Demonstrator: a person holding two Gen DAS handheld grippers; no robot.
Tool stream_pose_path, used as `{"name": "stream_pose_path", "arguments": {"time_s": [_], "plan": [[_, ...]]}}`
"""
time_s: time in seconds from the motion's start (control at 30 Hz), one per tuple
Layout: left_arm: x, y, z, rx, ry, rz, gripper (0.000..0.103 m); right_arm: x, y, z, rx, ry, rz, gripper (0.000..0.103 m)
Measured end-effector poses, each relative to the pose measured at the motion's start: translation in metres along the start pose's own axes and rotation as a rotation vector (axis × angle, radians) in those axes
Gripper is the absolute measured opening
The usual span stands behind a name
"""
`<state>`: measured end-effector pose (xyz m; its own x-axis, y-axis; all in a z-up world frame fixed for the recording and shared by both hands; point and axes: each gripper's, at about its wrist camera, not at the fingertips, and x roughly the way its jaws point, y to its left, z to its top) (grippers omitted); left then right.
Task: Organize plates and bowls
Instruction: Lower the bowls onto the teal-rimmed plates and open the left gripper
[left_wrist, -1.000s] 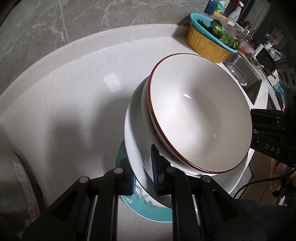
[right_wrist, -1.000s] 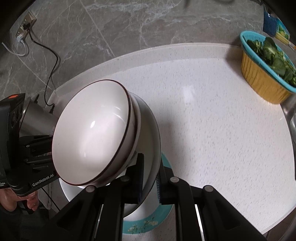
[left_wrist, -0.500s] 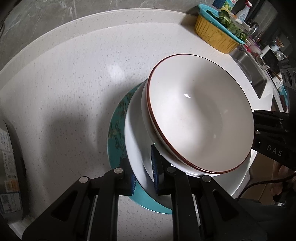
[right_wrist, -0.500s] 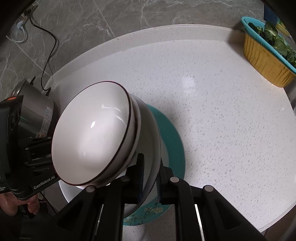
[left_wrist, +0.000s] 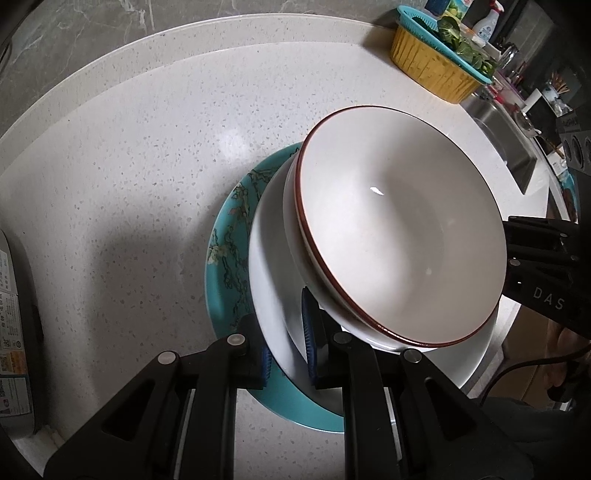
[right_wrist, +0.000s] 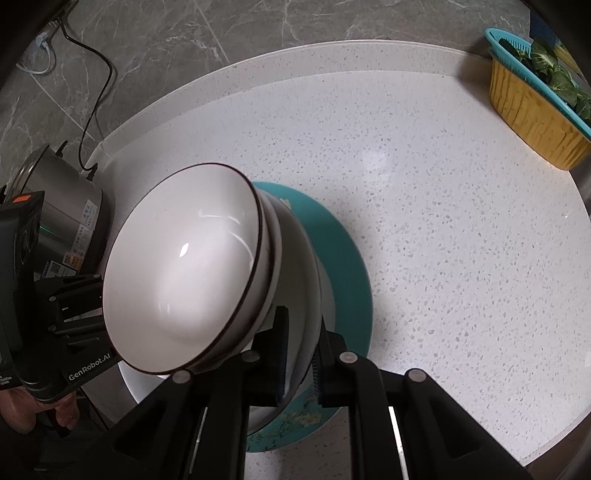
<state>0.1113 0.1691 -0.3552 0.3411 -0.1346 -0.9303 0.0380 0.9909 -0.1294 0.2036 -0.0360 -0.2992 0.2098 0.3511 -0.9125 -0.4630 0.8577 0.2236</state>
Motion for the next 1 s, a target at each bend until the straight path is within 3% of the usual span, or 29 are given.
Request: {"name": "stream_pose_path", "arguments": {"time_s": [0.4,0.53,0.6,0.67,0.7,0.73,0.77,0.93,1.0], "plan": [[-0.015,-0.004,-0.014,-0.031,-0.095,0.018,0.018,-0.007,0.002,-0.004,0.003,-0.042,-0.023,0.017],[-0.030,0.001,-0.028,-0.064,-0.129,0.025,0.037,-0.020,-0.006,-0.009,0.020,-0.068,-0.022,0.030],[-0.042,0.005,-0.035,-0.084,-0.161,0.029,0.056,-0.032,-0.009,-0.015,0.036,-0.093,-0.020,0.042],[-0.056,0.008,-0.043,-0.101,-0.205,0.024,0.066,-0.042,-0.011,-0.021,0.055,-0.115,-0.011,0.054],[-0.063,0.010,-0.046,-0.112,-0.233,0.029,0.077,-0.051,-0.013,-0.027,0.065,-0.135,-0.002,0.060],[-0.070,0.012,-0.048,-0.124,-0.251,0.032,0.085,-0.059,-0.014,-0.031,0.071,-0.157,0.000,0.073],[-0.076,0.012,-0.049,-0.146,-0.273,0.041,0.103,-0.065,-0.014,-0.034,0.075,-0.174,-0.006,0.084],[-0.105,0.018,-0.060,-0.208,-0.353,0.117,0.103,-0.098,-0.016,-0.049,0.090,-0.245,-0.017,0.103],[-0.119,0.011,-0.066,-0.229,-0.373,0.171,0.103,-0.110,-0.014,-0.051,0.068,-0.277,-0.020,0.103]]}}
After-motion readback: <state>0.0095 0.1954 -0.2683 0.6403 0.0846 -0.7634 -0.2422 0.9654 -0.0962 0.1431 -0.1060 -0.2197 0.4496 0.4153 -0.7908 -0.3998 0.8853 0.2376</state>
